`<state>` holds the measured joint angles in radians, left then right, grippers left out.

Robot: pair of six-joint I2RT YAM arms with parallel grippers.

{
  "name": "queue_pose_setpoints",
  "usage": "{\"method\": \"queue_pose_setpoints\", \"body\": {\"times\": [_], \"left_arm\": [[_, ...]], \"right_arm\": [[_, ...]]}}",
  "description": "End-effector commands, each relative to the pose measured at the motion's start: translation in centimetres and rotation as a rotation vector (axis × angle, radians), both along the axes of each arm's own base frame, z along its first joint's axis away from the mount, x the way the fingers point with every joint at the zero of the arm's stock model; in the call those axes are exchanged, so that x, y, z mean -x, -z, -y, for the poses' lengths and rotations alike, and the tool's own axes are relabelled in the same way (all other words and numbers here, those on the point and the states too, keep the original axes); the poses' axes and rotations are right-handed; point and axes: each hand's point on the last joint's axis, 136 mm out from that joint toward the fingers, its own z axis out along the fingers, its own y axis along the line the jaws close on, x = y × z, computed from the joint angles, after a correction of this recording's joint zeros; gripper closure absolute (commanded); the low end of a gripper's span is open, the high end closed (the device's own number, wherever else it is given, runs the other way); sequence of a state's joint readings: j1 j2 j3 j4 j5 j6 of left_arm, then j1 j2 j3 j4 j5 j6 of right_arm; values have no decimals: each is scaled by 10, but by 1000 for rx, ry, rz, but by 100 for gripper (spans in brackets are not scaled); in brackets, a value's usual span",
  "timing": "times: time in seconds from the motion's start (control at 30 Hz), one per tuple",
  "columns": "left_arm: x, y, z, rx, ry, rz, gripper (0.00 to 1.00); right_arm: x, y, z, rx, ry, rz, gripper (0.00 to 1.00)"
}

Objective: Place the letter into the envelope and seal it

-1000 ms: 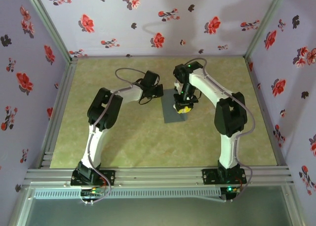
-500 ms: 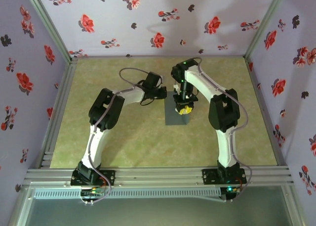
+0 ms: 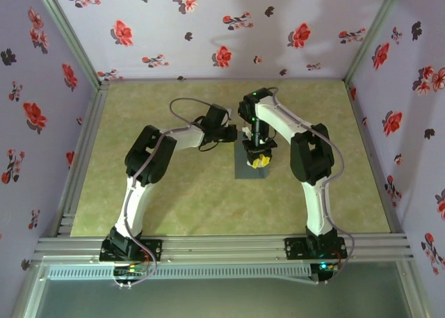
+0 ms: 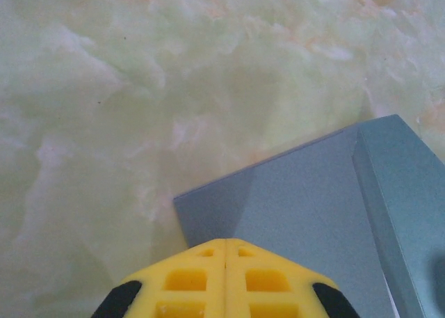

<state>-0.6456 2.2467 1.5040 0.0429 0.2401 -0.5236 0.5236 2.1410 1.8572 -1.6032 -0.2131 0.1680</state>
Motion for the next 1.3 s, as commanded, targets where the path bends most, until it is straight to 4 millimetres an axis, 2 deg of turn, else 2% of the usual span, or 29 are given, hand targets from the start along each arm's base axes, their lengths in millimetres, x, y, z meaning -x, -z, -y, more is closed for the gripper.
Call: {"method": "queue_pose_setpoints", "body": {"times": [0.0, 0.53, 1.0, 1.27], "left_arm": [[22, 14, -4, -46, 32, -60, 100], [33, 16, 2, -55, 58, -62, 100], [36, 18, 5, -60, 70, -61, 100], [36, 18, 6, -61, 71, -63, 100]], "right_arm": [[14, 1, 11, 56, -25, -71, 100], [-13, 25, 14, 83, -8, -32, 100], [-40, 31, 17, 57, 39, 1, 100], [-49, 36, 12, 39, 51, 11, 100]]}}
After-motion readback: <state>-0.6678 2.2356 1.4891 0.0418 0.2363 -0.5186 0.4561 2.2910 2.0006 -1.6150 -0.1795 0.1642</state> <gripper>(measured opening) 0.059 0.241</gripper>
